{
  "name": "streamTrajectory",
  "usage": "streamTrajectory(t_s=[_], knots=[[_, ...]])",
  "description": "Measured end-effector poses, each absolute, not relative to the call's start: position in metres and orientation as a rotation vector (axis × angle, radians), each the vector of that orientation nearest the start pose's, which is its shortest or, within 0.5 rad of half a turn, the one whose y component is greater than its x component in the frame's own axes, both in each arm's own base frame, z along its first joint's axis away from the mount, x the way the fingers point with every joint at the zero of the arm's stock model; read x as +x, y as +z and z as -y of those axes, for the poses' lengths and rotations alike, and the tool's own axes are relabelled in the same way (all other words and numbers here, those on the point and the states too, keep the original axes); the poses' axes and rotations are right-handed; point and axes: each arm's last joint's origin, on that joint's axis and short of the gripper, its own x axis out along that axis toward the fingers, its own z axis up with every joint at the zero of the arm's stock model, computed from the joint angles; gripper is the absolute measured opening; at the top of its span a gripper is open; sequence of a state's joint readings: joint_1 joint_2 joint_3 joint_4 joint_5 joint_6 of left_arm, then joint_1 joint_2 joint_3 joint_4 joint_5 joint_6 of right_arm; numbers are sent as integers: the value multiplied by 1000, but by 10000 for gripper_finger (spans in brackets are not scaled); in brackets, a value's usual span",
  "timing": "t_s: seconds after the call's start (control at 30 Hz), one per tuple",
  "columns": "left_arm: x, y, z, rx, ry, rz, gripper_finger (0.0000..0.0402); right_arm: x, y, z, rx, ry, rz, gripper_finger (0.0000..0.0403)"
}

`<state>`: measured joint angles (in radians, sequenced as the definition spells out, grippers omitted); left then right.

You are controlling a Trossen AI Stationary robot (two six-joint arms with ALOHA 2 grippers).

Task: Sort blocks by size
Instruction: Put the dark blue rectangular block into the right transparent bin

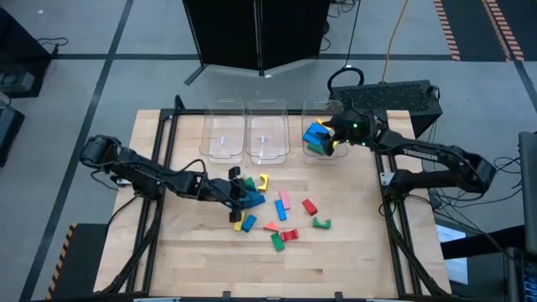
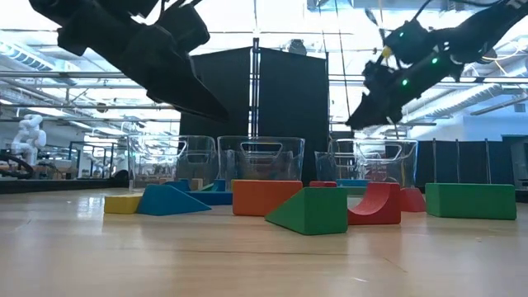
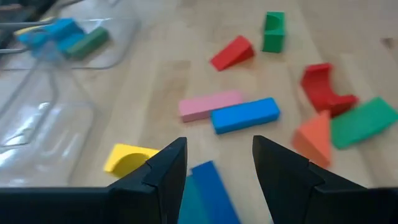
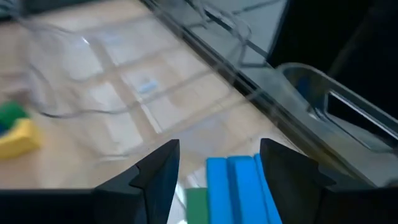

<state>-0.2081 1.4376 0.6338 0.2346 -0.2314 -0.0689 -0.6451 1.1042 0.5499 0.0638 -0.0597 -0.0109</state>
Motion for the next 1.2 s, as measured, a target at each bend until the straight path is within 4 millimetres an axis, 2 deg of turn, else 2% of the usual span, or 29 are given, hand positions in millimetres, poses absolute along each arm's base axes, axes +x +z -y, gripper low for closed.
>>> streamTrajectory(t_s=[0.2, 0.37, 0.7, 0.87, 1.2], knots=[[278, 172, 66, 89, -35, -543, 185, 177, 236, 116, 176, -435, -366, 211], [288, 153, 71, 117, -50, -537, 185, 179, 244, 97, 213, -320, -335, 210], [304, 129, 60, 65, 48, -545, 185, 187, 235, 62, 304, -232, -456, 210], [300, 123, 56, 17, 157, -640, 185, 191, 234, 49, 273, -246, -474, 210], [292, 116, 64, -70, 178, -725, 185, 193, 234, 36, 231, -258, -475, 210]])
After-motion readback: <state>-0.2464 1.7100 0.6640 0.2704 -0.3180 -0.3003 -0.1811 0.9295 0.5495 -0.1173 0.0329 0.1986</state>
